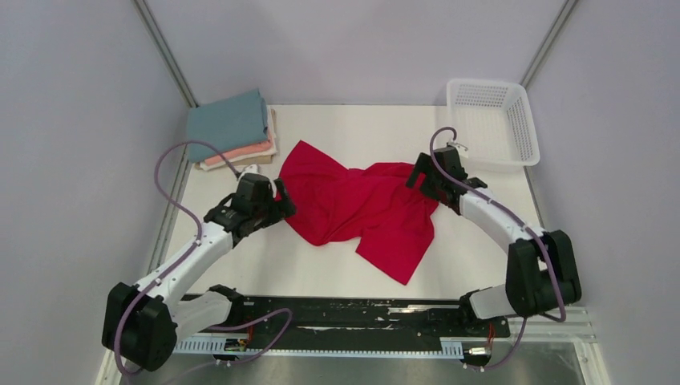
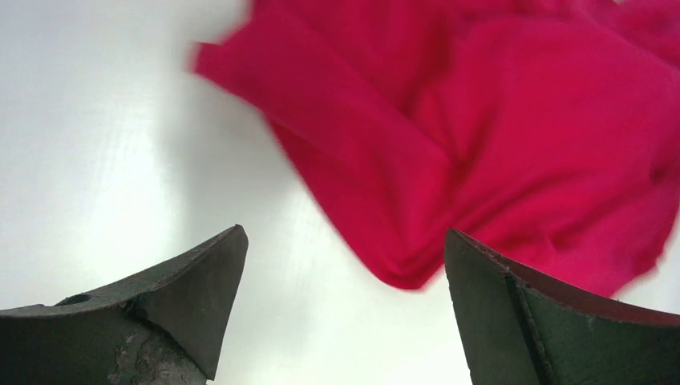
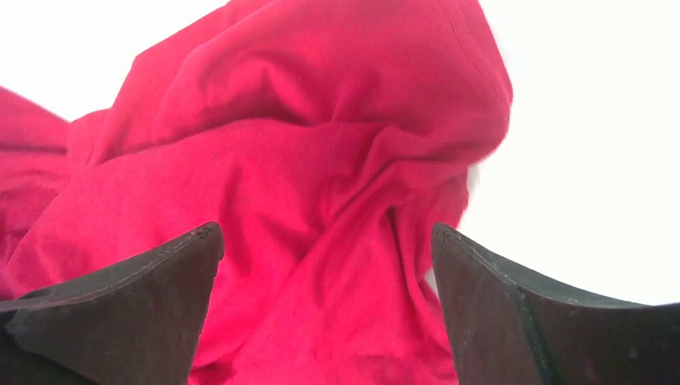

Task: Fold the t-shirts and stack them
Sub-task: Flatten out the tshirt

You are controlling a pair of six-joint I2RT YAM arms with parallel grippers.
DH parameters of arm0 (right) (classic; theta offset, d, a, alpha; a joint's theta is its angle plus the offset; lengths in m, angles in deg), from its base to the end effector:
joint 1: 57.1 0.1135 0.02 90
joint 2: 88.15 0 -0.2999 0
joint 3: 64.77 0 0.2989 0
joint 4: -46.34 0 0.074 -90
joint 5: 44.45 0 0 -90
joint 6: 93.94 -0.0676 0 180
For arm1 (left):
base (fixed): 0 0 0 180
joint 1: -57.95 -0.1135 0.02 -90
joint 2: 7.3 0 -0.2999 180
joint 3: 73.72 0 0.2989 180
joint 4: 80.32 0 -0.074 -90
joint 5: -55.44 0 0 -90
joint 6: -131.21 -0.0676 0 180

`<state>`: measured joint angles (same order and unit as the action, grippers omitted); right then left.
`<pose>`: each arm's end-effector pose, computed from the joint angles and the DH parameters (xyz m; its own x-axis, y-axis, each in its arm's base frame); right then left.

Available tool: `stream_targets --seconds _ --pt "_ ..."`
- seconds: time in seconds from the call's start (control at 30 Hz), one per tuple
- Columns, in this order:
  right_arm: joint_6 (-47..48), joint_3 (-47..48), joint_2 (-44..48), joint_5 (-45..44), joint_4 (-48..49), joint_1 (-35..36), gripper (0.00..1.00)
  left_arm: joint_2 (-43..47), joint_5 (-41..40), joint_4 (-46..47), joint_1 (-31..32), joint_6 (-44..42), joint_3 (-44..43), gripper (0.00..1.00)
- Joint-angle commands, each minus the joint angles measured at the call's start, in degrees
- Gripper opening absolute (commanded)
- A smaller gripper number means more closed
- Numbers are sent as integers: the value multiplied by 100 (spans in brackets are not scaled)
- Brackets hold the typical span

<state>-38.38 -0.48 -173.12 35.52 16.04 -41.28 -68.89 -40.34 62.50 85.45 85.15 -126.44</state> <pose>0.3514 0.0873 0.1975 -0.7086 0.3780 -0.5958 0.2884 0.9258 0.2445 0.2432 -0.1189 0.2295 -0.7356 -0.3954 -0.5501 -0.1570 0.8894 -0.4294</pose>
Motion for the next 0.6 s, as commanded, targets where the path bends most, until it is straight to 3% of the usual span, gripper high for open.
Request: stream_targets --seconds 0.0,0.17,0.27,0.43,0.57 --pt "48 -522 1073 -257 -249 290 100 124 -617 -577 -834 569 586 100" --pt "-1 -1331 1926 67 -486 485 100 740 -415 -265 -870 678 1238 100" --pt "-37 -1605 2166 305 -525 566 100 670 -435 -55 -870 659 1306 98" --pt "23 -1806 2522 580 -529 804 100 -441 -709 327 -870 519 774 90" --pt "24 -1970 2729 651 -570 864 100 -1584 -650 562 -885 324 10 77"
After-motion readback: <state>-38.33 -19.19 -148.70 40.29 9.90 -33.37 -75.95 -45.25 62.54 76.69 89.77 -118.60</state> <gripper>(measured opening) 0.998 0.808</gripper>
